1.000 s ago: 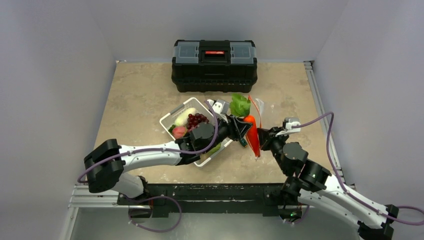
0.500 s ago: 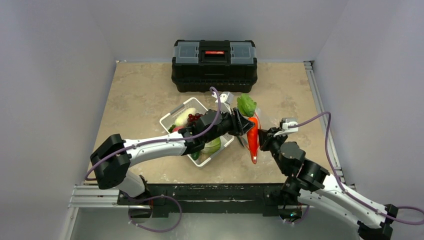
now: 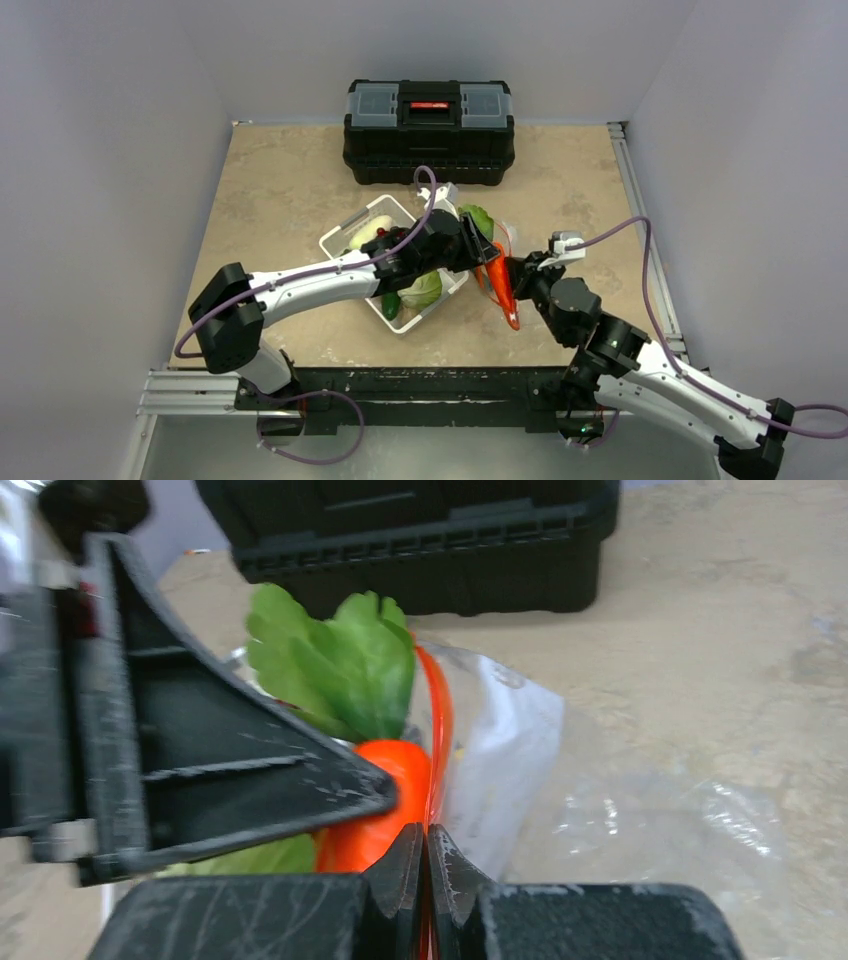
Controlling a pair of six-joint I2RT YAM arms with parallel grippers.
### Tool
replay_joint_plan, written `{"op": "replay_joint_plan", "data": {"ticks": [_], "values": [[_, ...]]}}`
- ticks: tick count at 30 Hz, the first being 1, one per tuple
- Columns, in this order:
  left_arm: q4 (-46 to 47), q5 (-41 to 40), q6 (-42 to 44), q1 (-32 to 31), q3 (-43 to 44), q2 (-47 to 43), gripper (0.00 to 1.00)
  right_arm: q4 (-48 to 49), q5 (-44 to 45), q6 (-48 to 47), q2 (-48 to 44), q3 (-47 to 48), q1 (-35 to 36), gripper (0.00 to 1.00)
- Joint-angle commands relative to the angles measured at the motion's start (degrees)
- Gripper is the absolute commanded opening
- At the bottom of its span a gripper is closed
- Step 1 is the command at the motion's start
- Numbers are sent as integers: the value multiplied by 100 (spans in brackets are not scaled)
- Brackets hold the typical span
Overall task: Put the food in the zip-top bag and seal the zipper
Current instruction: Place the fake vegetable in the zipper food storage bag.
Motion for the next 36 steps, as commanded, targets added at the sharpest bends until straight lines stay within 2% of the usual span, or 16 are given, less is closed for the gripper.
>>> {"op": "replay_joint_plan", "data": {"ticks": [1, 7, 11, 13, 17, 20, 22, 27, 29, 30, 36], "values": [[-222, 219, -449, -52, -118, -97, 0, 934, -403, -52, 89, 481, 72, 0], [-107, 627, -423, 134, -18, -36, 5, 1390, -1193, -492, 195, 414, 75, 0], [-197, 917, -274, 256, 172, 47, 10, 1303, -1198, -472, 262, 469, 78, 0], [-180, 916, -211, 267, 137, -28, 19, 1151, -1018, -393, 303, 548, 72, 0], [-63, 875, -39, 267, -95, -336, 47, 613, -749, -217, 421, 807, 72, 0], [-126, 902, 144, 273, -236, -629, 61, 214, -596, -58, 442, 953, 73, 0], [-291, 943, 320, 284, -249, -838, 67, 14, -558, 61, 443, 1024, 76, 0], [-624, 1314, 655, 359, -124, -1156, 75, -447, -381, 184, 449, 1212, 72, 0], [-810, 1492, 774, 390, -49, -1220, 89, -681, -322, 233, 533, 1359, 72, 0], [-889, 1543, 815, 392, -48, -1264, 93, -777, -320, 244, 593, 1440, 72, 0], [-577, 1827, 614, 387, -438, -1754, 94, -680, -224, -14, 765, 1434, 72, 0]]}}
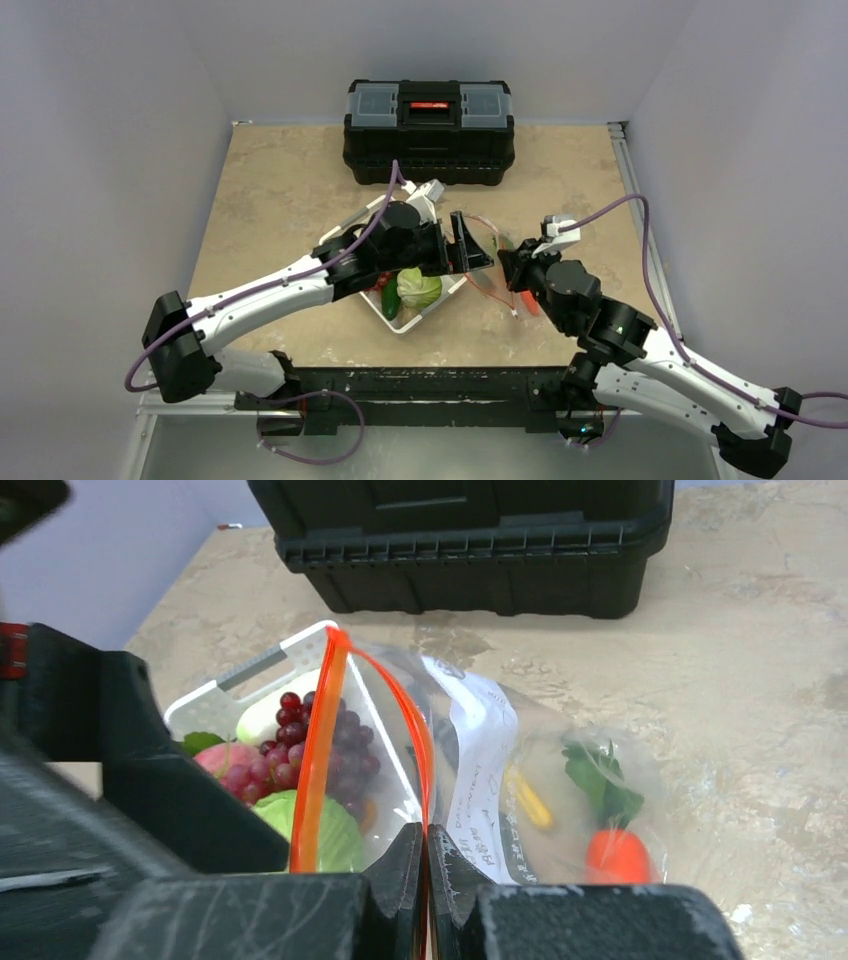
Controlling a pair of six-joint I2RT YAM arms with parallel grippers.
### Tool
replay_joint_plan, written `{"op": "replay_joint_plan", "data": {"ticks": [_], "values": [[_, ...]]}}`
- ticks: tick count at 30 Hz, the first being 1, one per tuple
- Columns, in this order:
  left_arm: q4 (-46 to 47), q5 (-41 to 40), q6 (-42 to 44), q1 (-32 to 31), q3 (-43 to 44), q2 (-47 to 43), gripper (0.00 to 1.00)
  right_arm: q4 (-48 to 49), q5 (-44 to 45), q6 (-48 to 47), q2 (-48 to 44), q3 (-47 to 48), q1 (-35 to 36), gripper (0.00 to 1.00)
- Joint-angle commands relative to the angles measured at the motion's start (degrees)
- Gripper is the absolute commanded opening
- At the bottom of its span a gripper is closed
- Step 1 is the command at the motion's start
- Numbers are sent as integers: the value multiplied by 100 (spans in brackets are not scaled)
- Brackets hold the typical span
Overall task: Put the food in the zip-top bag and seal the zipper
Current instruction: Place the fake vegetable in the zipper food storage bag.
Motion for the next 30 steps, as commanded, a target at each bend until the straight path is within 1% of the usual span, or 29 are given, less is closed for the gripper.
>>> {"op": "replay_joint_plan", "data": {"ticks": [1, 3, 5, 8, 10, 12, 14, 16, 18, 19, 20, 21, 24, 25, 27, 28, 30], "values": [[259, 412, 24, 39, -190, -550, 92, -33, 296, -149, 88, 194, -2, 0], [89, 315, 136, 38, -173, -708, 89, -36, 449, -155, 103, 187, -2, 0], [-154, 189, 276, 35, -138, -860, 88, -80, 585, -105, 137, 284, -3, 0], [-350, -43, 390, 35, -195, -1075, 89, -39, 561, -111, 207, 509, -2, 0], [-471, -136, 405, 37, -197, -1054, 89, -37, 518, -112, 316, 654, -3, 0], [-520, -97, 361, 21, -195, -900, 89, -103, 511, -91, 445, 796, -2, 0], [-351, 51, 249, -84, -205, -660, 88, -214, 518, -25, 501, 897, -2, 0], [-328, -169, 118, -226, -176, -432, 89, -197, 528, -27, 451, 910, 1, 0], [-62, -197, 125, -251, -118, -186, 89, -192, 529, -46, 381, 908, -4, 0], [-43, -176, 178, -234, -4, -2, 87, -220, 545, -50, 363, 908, -3, 0], [-117, -78, 258, -195, 173, 214, 84, -248, 577, -39, 344, 886, -5, 0], [-146, 85, 363, -166, 402, 432, 77, -288, 629, -30, 334, 861, -2, 0], [-75, 595, 542, -138, 1102, 1024, 43, -544, 1083, -101, 387, 934, -2, 0], [-76, 822, 590, -136, 1506, 1205, 32, -718, 1286, -43, 444, 1056, -2, 0], [-233, 1075, 709, -141, 2201, 1523, 20, -1232, 1876, 28, 591, 1497, -2, 0], [-306, 1175, 737, -149, 2496, 1611, 17, -1670, 2114, 307, 687, 1831, 1, 0], [-343, 1204, 725, -177, 2843, 1626, 15, -2221, 2140, 378, 716, 2345, 6, 0]]}}
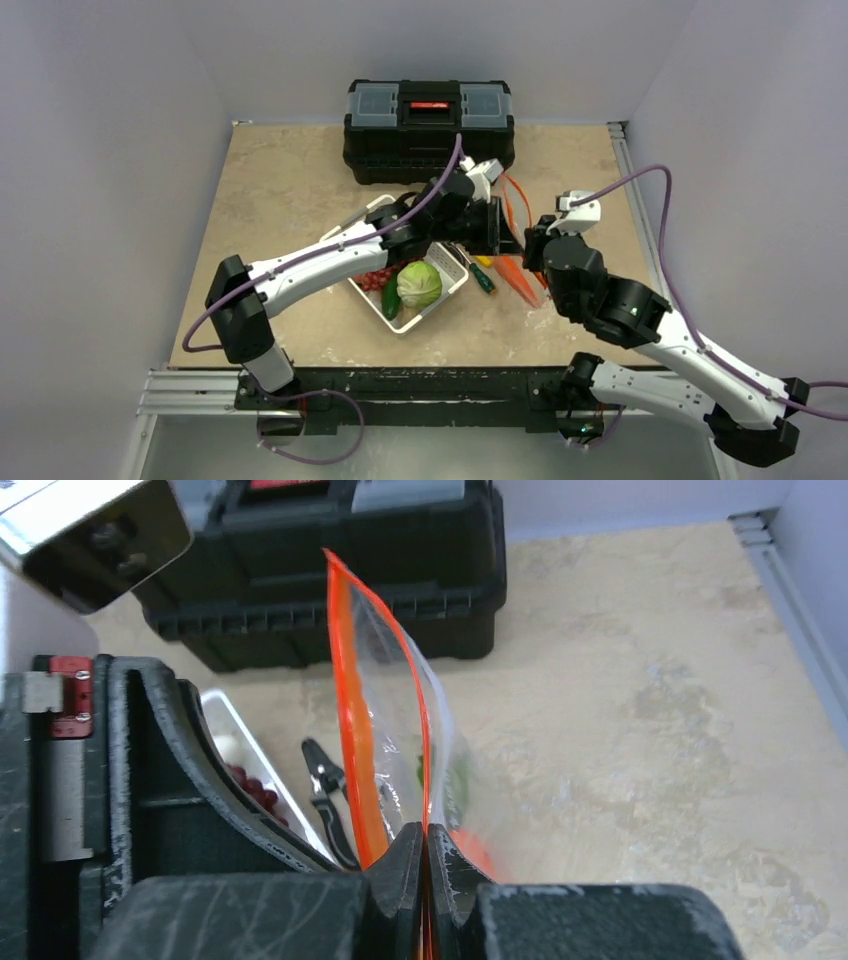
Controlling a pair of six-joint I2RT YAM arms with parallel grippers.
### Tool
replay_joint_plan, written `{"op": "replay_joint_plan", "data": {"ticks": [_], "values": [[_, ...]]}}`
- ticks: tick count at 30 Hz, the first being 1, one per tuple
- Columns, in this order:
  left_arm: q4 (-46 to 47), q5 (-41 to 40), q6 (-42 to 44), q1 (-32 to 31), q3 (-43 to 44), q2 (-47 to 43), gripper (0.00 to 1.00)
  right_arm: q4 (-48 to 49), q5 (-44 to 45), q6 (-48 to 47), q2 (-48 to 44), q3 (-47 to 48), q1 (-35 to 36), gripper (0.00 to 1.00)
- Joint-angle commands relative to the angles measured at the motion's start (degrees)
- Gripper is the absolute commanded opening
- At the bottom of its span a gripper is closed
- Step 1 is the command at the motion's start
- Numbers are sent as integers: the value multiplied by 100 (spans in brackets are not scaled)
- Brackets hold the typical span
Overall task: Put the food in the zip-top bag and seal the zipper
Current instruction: Place the fake vegetable in the zipper food storage bag.
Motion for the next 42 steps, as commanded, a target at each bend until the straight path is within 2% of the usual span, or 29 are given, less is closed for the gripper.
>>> {"op": "replay_joint_plan", "data": {"ticks": [1, 5, 8, 10, 13, 18, 24, 25, 27, 30, 33, 36, 42], "values": [[186, 496, 167, -21, 1016, -155, 14, -972, 737, 312, 27, 1161, 3, 0], [531, 443, -111, 15, 473, -107, 10, -191, 627, 366, -223, 248, -7, 0], [662, 903, -353, 259, 224, 578, 3, 95, 809, 767, -85, -370, -7, 0], [591, 1015, -404, 410, 218, 935, 2, 107, 1132, 849, 190, -558, -3, 0], [779, 936, -400, 436, 188, 796, 4, -323, 1241, 799, 502, -186, -3, 0], [254, 869, -41, 347, 842, 432, 3, -464, 980, 87, 398, 607, -2, 0], [805, 945, -403, 358, 412, 207, 0, -995, 583, -31, 487, 1120, -3, 0], [875, 982, -457, 358, 387, 229, 0, -1087, 573, -31, 516, 1154, -3, 3], [955, 1036, -507, 357, 383, 277, 0, -1250, 544, -2, 647, 1204, -2, 20], [1006, 994, -546, 358, 313, 251, 0, -1466, 505, -90, 871, 1326, -3, 40], [1023, 939, -542, 358, 197, 210, 0, -1791, 475, -69, 1104, 1492, -6, 52], [1181, 867, -601, 358, 4, 169, 0, -1926, 357, -27, 1170, 1519, -3, 56], [1289, 825, -631, 358, -153, 159, 0, -1577, -181, -176, 1056, 1142, -11, 54]]}}
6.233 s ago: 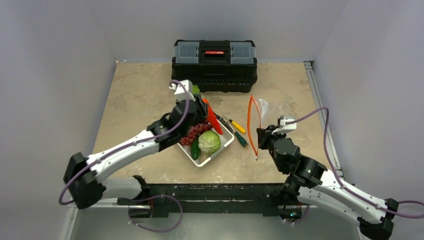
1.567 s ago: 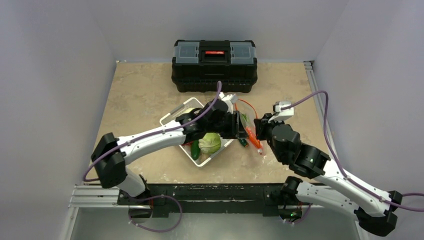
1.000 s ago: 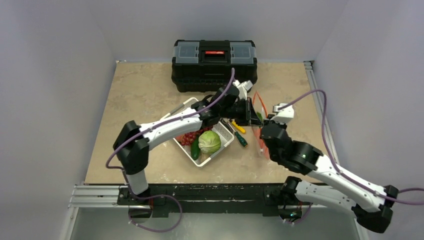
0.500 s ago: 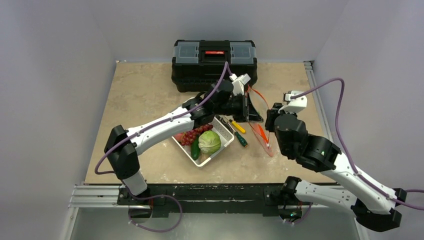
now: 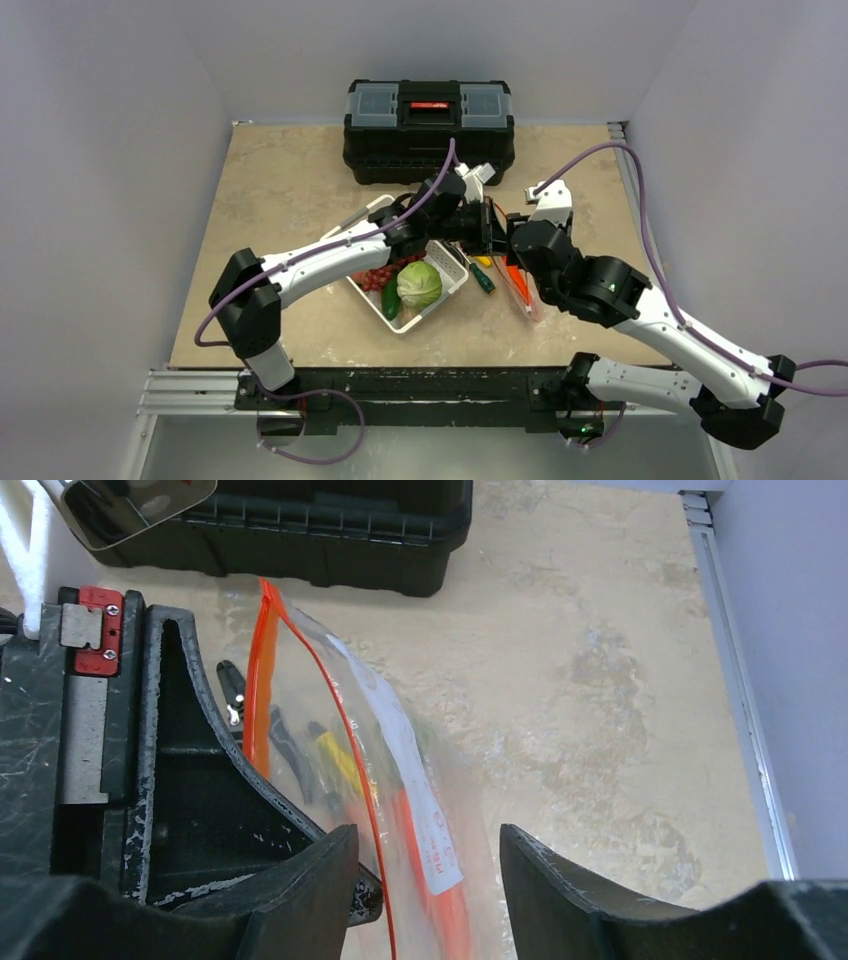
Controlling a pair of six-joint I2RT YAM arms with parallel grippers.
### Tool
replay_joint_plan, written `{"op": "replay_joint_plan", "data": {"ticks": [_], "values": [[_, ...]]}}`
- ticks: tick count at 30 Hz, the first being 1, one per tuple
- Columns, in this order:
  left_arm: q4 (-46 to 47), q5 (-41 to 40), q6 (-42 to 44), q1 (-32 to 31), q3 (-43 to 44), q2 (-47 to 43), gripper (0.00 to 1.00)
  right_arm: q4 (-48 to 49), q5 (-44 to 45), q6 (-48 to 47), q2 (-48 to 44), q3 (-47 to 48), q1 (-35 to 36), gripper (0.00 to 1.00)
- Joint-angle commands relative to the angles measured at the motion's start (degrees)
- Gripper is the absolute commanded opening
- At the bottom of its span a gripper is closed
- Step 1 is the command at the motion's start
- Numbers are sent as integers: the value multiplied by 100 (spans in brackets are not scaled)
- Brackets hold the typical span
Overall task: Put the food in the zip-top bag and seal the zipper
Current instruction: Place the fake vegetable in the zipper food storage bag, then pick up the fake vegetable from the bin.
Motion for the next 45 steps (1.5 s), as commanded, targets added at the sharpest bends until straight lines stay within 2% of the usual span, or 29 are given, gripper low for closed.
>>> {"op": "replay_joint_plan", "data": {"ticks": [1, 5, 10, 18, 24, 26, 28, 31, 35, 39, 42, 45], "values": [[419, -60, -60, -12, 6, -112, 0, 254, -499, -168, -118, -215, 15, 53], [102, -158, 147, -3, 186, 25, 0, 209, -615, -113, -14, -298, 15, 40], [-69, -377, 263, 23, 127, 8, 0, -134, -463, 82, -49, -283, 15, 40], [-130, -310, 296, 31, 179, 59, 0, 303, -316, -137, 216, -547, 16, 37], [-434, -413, 592, 59, 123, -230, 1, 708, 196, -551, 389, -577, 15, 11], [-524, -454, 744, 102, -17, -498, 18, 859, 209, -647, 284, -652, 15, 0], [-581, -468, 903, 171, -213, -866, 36, 1098, 170, -711, 84, -782, 15, 0], [-877, -670, 1189, 310, -540, -1507, 54, 1512, 59, -842, -246, -1018, 15, 0], [-1791, -1323, 1820, 406, -874, -2441, 68, 1699, -94, -883, -562, -1140, 15, 0], [-2803, -2172, 2267, 425, -1196, -3101, 75, 1740, -103, -927, -680, -1162, 15, 0], [-3005, -2524, 2323, 435, -1543, -3220, 82, 1740, -106, -960, -669, -1162, 15, 0], [-2921, -2492, 2226, 443, -1749, -3032, 86, 1642, -7, -918, -630, -1115, 15, 0]]}}
